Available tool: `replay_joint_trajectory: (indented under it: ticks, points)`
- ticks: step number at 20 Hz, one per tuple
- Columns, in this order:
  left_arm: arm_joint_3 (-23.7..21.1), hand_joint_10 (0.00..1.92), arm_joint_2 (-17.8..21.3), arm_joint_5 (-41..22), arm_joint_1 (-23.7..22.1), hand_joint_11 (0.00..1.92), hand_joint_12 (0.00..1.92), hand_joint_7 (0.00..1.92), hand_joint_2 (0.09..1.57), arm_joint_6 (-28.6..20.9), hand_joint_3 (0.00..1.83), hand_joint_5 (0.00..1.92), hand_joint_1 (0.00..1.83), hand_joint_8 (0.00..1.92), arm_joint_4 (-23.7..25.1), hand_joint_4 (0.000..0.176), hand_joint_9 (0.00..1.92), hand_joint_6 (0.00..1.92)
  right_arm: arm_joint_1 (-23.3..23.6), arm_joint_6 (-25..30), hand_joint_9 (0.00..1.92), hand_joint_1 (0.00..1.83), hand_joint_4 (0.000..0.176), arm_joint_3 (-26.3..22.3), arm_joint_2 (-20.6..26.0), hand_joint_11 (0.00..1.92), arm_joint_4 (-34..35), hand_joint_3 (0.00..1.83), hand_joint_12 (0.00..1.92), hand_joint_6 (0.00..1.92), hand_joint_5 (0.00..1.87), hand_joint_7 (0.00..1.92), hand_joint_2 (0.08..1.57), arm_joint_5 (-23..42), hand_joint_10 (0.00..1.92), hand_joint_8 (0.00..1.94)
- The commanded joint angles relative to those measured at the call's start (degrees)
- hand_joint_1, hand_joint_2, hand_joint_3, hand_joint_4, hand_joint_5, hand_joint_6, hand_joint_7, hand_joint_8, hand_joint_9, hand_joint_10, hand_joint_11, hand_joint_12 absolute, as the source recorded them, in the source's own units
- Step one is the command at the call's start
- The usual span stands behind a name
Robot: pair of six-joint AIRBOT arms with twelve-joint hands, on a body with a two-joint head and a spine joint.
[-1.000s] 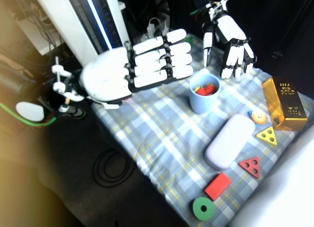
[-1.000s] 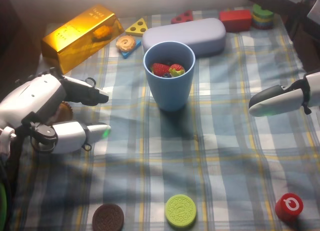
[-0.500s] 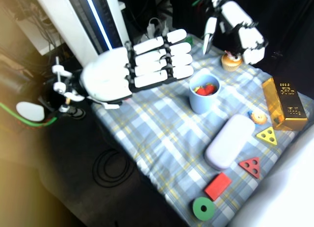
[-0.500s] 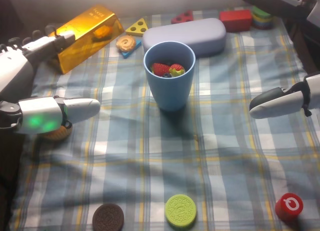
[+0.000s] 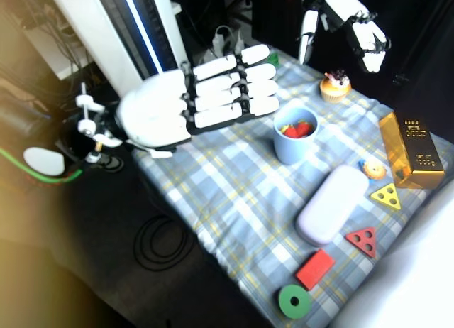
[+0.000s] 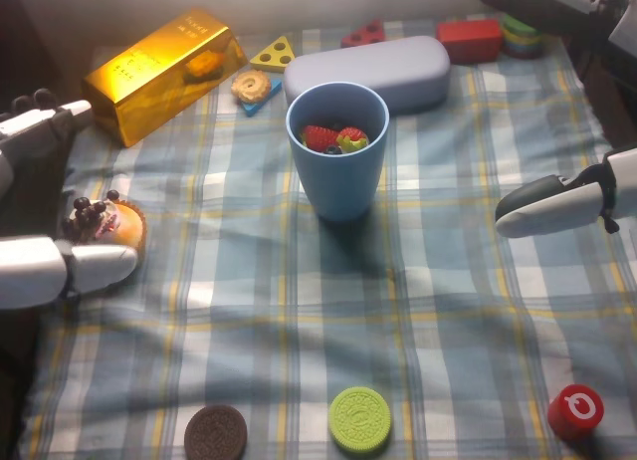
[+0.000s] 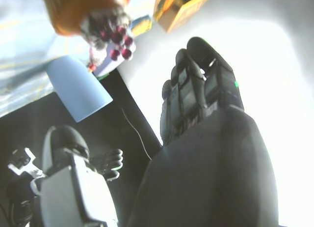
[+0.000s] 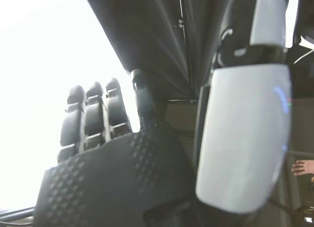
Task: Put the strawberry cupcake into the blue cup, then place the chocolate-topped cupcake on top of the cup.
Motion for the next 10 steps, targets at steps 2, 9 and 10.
replay_joint_trajectory:
  ticks: [2,9,10]
  points:
    - [0.9,0.01,-0.5,-6.3,0.1,0.00,0.93,0.29,0.84,-0.3,0.00,0.26,0.94,0.00,0.5,0.000,0.34,0.00,0.5,0.3,0.00,0.53,0.085,0.0,-0.2,0.00,2.2,0.00,0.09,0.00,0.00,0.00,0.77,6.6,0.00,0.00]
    - [5.9,0.00,-6.8,-2.4,-0.7,0.09,0.79,0.40,0.83,-0.4,0.00,0.39,0.92,0.00,-0.8,0.027,0.41,0.00,0.5,0.3,0.00,0.53,0.085,0.0,-0.3,0.00,2.3,0.00,0.09,0.00,0.00,0.00,0.77,6.6,0.00,0.00]
    - [6.9,0.01,-8.8,-2.7,-2.2,0.30,1.07,0.87,0.98,-0.4,0.00,0.85,1.13,0.00,-0.1,0.000,0.84,0.00,0.1,0.3,0.00,0.53,0.085,-0.1,-0.1,0.00,2.3,0.00,0.09,0.00,0.00,0.00,0.77,6.6,0.00,0.00]
